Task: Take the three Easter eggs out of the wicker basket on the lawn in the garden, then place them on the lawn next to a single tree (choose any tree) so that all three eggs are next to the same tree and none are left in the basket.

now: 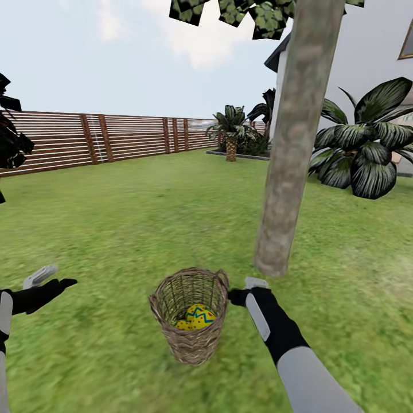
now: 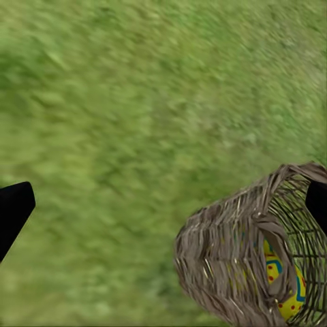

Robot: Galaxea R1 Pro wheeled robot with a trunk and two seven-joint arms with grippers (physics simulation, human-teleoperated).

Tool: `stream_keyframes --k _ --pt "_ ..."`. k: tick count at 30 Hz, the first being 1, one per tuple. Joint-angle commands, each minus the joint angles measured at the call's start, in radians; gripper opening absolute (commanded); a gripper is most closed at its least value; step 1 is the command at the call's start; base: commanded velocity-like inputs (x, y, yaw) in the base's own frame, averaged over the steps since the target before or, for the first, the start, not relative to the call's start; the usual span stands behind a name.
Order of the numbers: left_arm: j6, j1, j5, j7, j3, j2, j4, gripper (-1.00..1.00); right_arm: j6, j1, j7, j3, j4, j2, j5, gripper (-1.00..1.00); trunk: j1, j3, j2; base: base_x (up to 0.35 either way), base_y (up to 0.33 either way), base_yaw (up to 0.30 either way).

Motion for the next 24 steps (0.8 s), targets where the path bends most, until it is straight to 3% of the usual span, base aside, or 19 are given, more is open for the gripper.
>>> stream_keyframes --k 1,4,7,12,24 --pt "0.005 -0.001 0.0 -0.003 0.002 0.0 0.0 1.0 0.079 0.006 -0.01 0.001 -0.056 0.0 -0.028 1.0 0.0 -0.001 0.0 0.0 0.059 0.002" --pt "0.005 -0.001 0.0 -0.003 0.001 -0.001 0.0 1.0 0.203 0.021 -0.016 0.001 -0.162 0.0 -0.105 1.0 0.0 -0.001 0.0 0.0 0.026 0.001" --pt "0.005 -0.001 0.0 -0.003 0.001 -0.002 0.0 1.0 0.239 0.026 -0.021 0.001 -0.191 0.0 -0.15 1.0 0.0 -0.001 0.0 0.0 0.007 0.0" --pt "0.005 -0.001 -0.001 -0.003 0.0 -0.002 0.0 1.0 0.245 0.028 -0.03 0.002 -0.175 0.0 -0.162 1.0 0.0 -0.001 0.0 0.048 0.098 0.0" --pt "0.005 -0.001 0.0 -0.003 0.002 -0.002 0.0 1.0 0.211 0.026 -0.041 0.002 -0.11 0.0 -0.165 1.0 0.0 -0.001 0.0 0.152 0.252 0.0"
